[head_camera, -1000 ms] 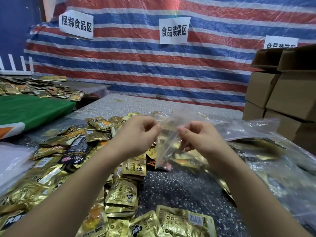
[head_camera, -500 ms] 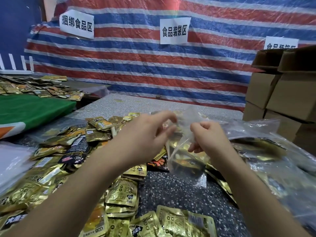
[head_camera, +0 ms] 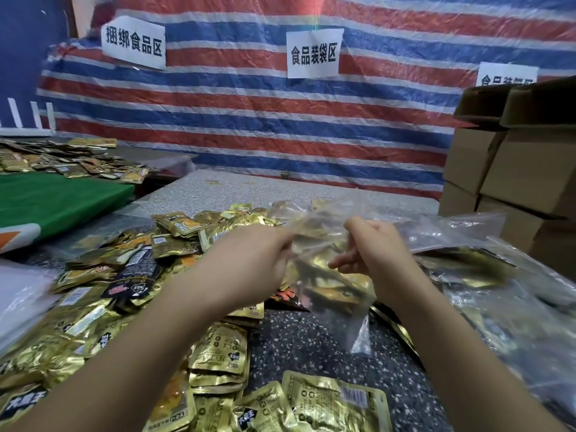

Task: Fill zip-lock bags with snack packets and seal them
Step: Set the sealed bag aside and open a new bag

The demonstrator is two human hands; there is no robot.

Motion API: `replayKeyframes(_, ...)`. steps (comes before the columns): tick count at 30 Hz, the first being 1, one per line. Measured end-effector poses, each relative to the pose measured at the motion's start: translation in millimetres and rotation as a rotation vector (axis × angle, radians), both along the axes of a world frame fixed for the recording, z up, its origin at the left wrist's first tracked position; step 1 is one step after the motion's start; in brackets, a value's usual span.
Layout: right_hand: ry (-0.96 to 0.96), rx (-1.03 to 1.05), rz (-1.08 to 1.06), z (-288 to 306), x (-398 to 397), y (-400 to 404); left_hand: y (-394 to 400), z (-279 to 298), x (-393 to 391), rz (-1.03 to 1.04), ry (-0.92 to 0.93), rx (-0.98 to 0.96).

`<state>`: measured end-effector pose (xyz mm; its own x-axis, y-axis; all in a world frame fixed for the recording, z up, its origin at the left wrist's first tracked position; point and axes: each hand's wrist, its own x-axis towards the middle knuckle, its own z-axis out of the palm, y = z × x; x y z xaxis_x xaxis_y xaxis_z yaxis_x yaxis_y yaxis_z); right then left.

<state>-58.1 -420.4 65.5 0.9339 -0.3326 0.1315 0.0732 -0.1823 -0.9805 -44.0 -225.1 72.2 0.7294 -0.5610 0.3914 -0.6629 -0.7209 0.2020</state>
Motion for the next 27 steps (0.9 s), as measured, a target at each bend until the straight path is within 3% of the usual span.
replayKeyframes(5, -0.091, 0.177, 0.029, 5.7, -1.7, -8.1, 23.8, 10.5, 23.1, 0.218, -0.032, -0.175)
replayKeyframes(9, -0.096, 0.084, -0.108, 2.6, 1.7, -20.5, 45.2, 20.7, 33.9, 0.186, -0.032, -0.243)
replayKeyframes(12, 0.001, -0.156, -0.155, -10.8, 9.5, -27.3, 46.5, 20.0, 34.8, 0.106, -0.071, -0.317)
replayKeyframes(18, 0.161, -0.903, -0.151, -46.7, 23.6, -37.4, 44.5, 15.3, 37.3, -0.018, -0.16, -0.396)
replayKeyframes(23, 0.228, -1.233, -0.005, -68.3, 44.8, -30.2, 43.8, 14.3, 38.7, -0.053, -0.218, -0.426)
replayKeyframes(27, 0.36, -1.43, -0.069, -71.5, 66.6, -25.1, 42.4, 13.4, 38.7, -0.066, -0.228, -0.427)
